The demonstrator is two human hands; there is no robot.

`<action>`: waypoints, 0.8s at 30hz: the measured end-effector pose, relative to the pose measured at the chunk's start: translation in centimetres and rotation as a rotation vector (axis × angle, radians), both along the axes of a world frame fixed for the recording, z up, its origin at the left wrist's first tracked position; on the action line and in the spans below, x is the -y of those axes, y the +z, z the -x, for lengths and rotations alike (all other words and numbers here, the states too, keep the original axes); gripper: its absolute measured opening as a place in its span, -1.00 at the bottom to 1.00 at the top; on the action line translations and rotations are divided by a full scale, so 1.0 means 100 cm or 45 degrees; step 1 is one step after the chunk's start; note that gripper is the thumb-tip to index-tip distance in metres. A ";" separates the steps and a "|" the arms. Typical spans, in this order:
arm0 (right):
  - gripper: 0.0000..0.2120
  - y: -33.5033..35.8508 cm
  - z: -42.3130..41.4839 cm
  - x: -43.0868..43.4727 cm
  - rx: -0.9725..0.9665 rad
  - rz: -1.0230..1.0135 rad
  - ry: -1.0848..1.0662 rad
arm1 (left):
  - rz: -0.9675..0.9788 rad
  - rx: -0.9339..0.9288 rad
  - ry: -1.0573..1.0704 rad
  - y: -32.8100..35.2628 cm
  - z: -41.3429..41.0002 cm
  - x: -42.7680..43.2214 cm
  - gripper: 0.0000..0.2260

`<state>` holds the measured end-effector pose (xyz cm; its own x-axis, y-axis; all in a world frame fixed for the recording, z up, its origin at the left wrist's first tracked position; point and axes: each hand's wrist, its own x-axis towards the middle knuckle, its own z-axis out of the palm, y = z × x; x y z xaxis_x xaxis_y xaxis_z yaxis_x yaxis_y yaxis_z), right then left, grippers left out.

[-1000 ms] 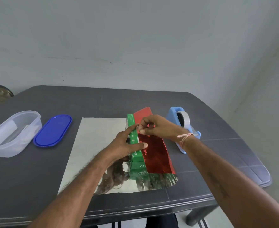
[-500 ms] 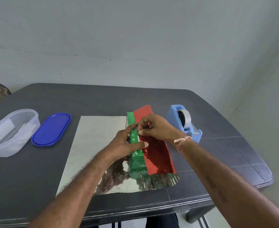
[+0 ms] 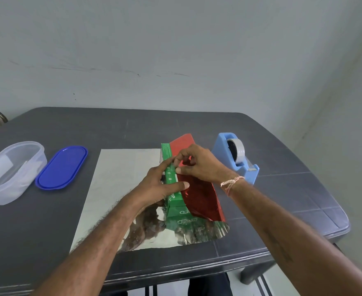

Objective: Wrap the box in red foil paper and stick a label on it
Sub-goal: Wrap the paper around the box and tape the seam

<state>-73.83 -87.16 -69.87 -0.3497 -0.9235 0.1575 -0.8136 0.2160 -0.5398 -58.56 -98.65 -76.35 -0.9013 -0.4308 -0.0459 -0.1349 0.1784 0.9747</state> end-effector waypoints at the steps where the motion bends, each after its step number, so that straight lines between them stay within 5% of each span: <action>1: -0.83 -0.001 0.000 0.000 -0.009 -0.003 -0.004 | -0.010 -0.010 -0.002 0.001 -0.001 -0.001 -0.14; 7: -0.69 -0.002 0.000 -0.002 0.018 0.010 -0.052 | -0.020 -0.028 0.008 0.003 -0.002 -0.003 -0.07; 19: -0.84 -0.006 -0.002 0.008 0.023 0.032 -0.282 | -0.025 0.053 0.025 -0.002 0.000 -0.001 0.01; 24: -0.57 0.000 -0.012 0.012 -0.027 -0.053 -0.254 | 0.039 0.068 0.023 0.003 -0.004 -0.001 -0.06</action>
